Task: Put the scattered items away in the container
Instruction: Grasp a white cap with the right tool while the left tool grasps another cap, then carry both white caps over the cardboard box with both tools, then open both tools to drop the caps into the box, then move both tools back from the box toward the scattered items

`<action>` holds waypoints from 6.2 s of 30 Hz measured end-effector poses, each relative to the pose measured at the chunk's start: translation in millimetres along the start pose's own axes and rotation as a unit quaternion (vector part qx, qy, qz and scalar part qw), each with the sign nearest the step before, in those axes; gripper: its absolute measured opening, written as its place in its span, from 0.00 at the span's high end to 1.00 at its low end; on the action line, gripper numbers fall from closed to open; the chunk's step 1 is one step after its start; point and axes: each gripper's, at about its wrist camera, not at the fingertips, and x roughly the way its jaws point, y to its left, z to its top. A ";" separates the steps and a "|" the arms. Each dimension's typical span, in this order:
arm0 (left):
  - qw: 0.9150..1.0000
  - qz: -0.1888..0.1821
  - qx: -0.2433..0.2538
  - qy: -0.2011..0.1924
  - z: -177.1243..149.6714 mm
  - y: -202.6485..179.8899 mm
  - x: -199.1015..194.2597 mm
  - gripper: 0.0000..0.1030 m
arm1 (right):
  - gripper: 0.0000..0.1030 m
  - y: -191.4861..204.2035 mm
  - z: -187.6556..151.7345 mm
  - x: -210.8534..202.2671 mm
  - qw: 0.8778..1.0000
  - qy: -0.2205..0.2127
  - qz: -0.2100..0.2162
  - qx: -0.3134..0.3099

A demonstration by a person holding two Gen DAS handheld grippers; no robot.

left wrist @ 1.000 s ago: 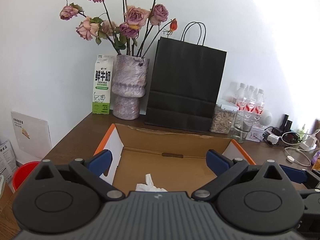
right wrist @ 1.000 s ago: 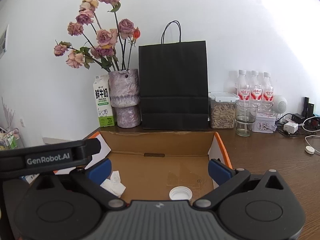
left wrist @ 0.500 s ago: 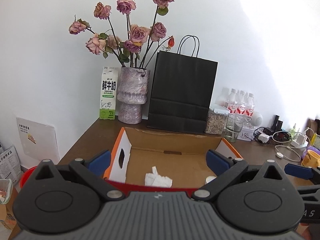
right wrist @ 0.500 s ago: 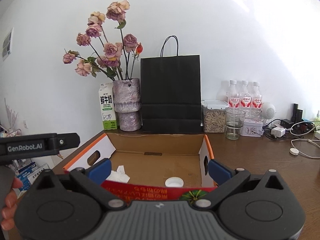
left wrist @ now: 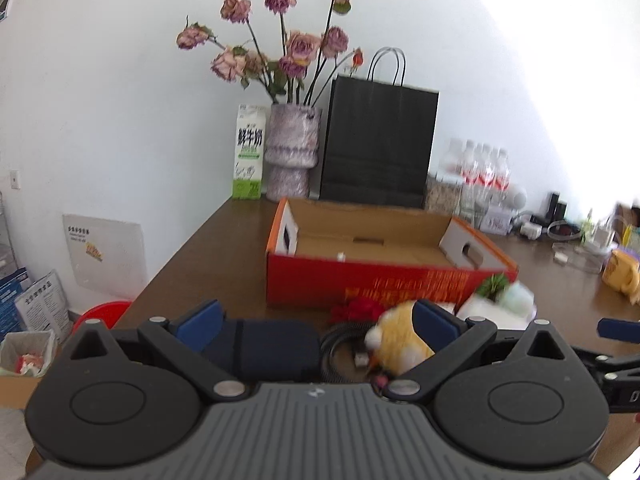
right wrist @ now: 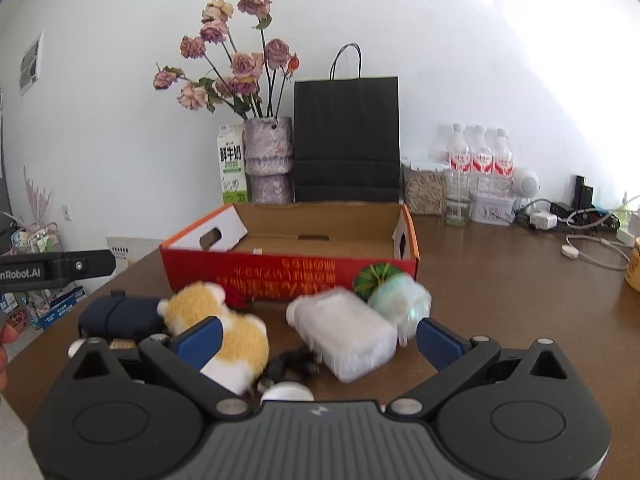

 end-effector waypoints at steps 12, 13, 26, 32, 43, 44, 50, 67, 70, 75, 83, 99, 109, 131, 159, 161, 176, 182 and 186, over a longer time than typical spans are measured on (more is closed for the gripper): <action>0.999 -0.004 -0.005 0.031 -54.4 -3.7 -31.1 0.00 | 0.00 7.6 -57.1 -14.2 0.997 0.082 0.002 -0.006; 1.000 -0.005 -0.004 0.030 -54.6 -4.1 -31.5 0.00 | 0.00 8.8 -56.7 -15.1 0.997 0.080 0.003 -0.008; 0.999 0.003 -0.004 0.053 -60.9 -3.8 -21.8 0.00 | 0.00 7.6 -58.5 -6.3 0.995 0.096 0.006 -0.007; 0.997 0.025 -0.019 0.065 -62.6 5.8 -15.1 0.00 | 0.00 9.7 -60.9 -2.4 0.995 0.102 0.004 -0.011; 0.994 0.074 -0.040 0.077 -59.9 39.4 4.4 0.00 | 0.08 4.5 -60.1 13.3 0.994 0.107 -0.005 -0.006; 0.993 0.076 -0.040 0.078 -59.8 41.0 6.3 0.00 | 0.09 4.1 -59.7 15.6 0.994 0.108 -0.006 -0.007; 0.993 0.084 -0.034 0.081 -57.0 47.9 18.5 0.00 | 0.20 4.0 -56.8 25.4 0.994 0.105 -0.008 -0.011; 0.992 0.093 -0.022 0.086 -52.4 57.7 35.4 0.72 | 0.74 5.7 -50.4 30.9 0.996 0.091 0.002 -0.021; 0.992 0.091 -0.021 0.083 -53.0 56.8 32.0 0.72 | 0.74 6.0 -49.3 26.7 0.997 0.079 0.003 -0.022; 0.994 0.088 -0.020 0.068 -49.3 53.9 23.6 0.72 | 0.74 3.3 -46.2 21.4 0.998 0.067 0.003 -0.017; 0.997 0.064 -0.008 0.042 -33.3 40.2 16.8 0.72 | 0.74 2.1 -39.5 18.7 0.999 0.052 0.004 -0.018; 0.998 -0.033 0.002 -0.051 54.8 -21.7 60.6 0.72 | 0.74 2.0 50.2 64.5 0.998 -0.053 0.014 -0.008; 0.997 -0.037 -0.046 -0.041 99.6 -36.0 144.1 0.72 | 0.74 -4.4 107.0 137.3 0.996 -0.083 0.015 0.021; 1.000 -0.004 -0.020 0.023 67.3 -35.8 199.8 0.68 | 0.73 -9.6 78.1 186.5 0.999 -0.021 0.002 0.031; 0.999 0.017 -0.039 -0.018 66.1 -31.2 182.0 0.00 | 0.00 -8.6 76.3 180.9 0.999 -0.038 -0.021 0.026; 0.999 0.015 -0.037 -0.019 66.7 -32.4 181.1 0.00 | 0.00 -8.1 76.6 180.1 0.999 -0.039 -0.020 0.025; 0.998 0.004 -0.019 -0.065 99.6 -43.3 140.0 0.00 | 0.00 -10.4 101.2 145.0 0.997 -0.062 -0.036 0.019; 0.997 0.014 -0.022 -0.071 102.5 -36.8 117.7 0.00 | 0.00 -12.1 102.3 116.4 0.997 -0.073 -0.034 0.017; 0.997 0.015 -0.025 -0.072 99.5 -31.9 102.3 0.00 | 0.00 -13.1 96.4 96.4 0.997 -0.072 -0.031 0.018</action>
